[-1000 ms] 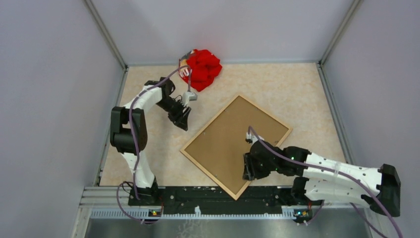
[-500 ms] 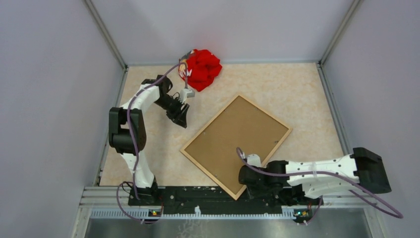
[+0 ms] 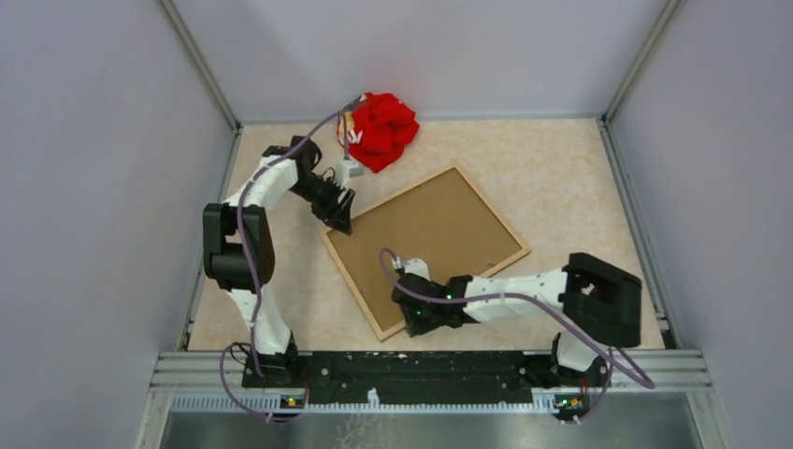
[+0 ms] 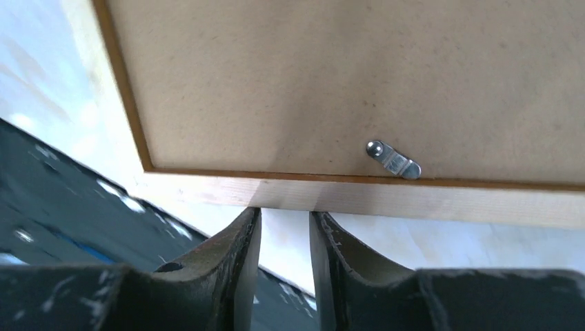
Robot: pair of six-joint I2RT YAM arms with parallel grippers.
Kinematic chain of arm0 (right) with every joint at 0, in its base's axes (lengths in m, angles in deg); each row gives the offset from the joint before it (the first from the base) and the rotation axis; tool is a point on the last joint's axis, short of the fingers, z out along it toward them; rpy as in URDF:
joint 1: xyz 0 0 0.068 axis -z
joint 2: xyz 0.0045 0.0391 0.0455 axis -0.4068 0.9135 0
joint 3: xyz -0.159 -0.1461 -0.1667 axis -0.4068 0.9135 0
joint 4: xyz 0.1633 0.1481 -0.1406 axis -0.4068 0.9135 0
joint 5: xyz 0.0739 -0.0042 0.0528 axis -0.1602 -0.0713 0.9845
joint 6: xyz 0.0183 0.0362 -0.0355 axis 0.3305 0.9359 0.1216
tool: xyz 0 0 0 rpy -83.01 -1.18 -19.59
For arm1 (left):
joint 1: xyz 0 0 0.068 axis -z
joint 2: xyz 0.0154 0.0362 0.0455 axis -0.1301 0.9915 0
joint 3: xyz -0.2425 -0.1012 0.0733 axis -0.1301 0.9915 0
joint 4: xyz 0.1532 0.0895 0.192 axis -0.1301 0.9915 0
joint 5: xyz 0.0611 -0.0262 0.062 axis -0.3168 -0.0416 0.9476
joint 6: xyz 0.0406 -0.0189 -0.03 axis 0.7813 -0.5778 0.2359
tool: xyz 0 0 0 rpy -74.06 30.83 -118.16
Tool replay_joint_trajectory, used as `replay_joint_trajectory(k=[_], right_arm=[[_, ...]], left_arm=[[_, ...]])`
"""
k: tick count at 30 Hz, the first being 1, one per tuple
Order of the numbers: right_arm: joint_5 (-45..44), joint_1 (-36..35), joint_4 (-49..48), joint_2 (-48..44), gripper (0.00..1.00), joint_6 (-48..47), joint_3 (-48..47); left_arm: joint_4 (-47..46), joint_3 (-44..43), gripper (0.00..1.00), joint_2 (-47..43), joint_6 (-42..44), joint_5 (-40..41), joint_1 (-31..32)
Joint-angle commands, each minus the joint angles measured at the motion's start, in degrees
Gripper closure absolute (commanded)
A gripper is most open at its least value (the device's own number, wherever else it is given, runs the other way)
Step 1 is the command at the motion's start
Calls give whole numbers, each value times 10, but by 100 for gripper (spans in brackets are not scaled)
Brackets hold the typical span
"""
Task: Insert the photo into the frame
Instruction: Adjust the photo frame at the center of the board.
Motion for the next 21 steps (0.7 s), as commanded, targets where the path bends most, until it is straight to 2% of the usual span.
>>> replay_joint_trajectory(k=[1,6,12,16,21], right_arm=[[28,38,-119,96,67,-86,-123],[143,88,-120,145,60,-126,-221],[266,199,-140,54,51,-149,-180],[335,256,-136,61,50,-164,-167],[381,286,-115,100,50,-184,-179]], left_arm=[[-24,-50,37,-44,-25,8,-34],[-10,-67,35,-59,-10,7,-106],[-2,8,40,-67,73,21,-183],[-21,83,45,-60,105,30,-185],[-57,139,46,-45,94,16,-165]])
